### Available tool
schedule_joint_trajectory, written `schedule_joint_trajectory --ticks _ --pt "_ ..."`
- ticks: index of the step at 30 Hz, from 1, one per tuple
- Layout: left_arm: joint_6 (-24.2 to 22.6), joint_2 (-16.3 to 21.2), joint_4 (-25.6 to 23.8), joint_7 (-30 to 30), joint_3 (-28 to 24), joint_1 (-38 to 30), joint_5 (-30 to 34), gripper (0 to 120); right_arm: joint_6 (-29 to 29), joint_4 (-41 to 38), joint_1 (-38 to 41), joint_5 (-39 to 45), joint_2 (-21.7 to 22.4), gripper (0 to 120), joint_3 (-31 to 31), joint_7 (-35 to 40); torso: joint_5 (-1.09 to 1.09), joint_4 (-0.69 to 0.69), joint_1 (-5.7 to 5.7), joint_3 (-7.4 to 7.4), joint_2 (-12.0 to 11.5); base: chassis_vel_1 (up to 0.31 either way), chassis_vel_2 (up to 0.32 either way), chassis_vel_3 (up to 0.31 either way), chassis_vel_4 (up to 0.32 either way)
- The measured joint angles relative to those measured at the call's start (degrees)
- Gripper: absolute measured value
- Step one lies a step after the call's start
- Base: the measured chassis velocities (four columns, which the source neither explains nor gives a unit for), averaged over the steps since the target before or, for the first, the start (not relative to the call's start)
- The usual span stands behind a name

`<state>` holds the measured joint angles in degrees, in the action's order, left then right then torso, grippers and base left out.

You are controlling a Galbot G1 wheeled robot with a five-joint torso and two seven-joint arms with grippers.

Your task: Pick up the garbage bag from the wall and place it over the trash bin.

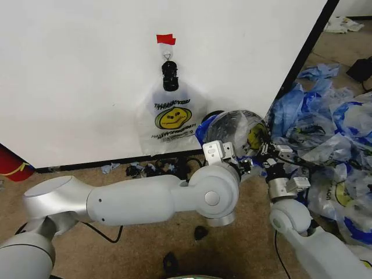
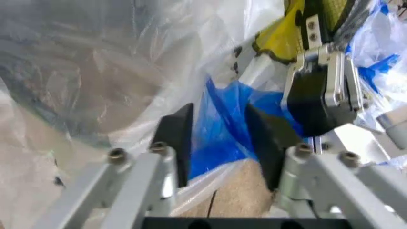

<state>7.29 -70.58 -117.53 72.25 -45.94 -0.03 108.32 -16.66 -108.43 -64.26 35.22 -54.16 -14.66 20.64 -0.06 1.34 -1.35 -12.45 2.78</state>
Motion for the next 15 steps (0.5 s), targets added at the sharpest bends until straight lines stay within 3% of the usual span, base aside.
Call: schedule_joint_trajectory --ticks 8,15 --pt "0.12 -0.09 0.03 0.21 -0.27 0.06 -0.39 1 0.0 0.49 0.63 0.05 0.02 0 0.05 0.12 0.0 0.03 0.0 0.0 0.0 0.0 0.0 0.0 0.0" --pt "0.3 -0.52 0.07 0.21 -0.19 -0.1 -0.47 0 0.01 0.99 1.1 0.09 0.23 0 0.13 0.23 -0.01 0.03 0.0 0.0 0.0 0.0 0.0 0.0 0.0"
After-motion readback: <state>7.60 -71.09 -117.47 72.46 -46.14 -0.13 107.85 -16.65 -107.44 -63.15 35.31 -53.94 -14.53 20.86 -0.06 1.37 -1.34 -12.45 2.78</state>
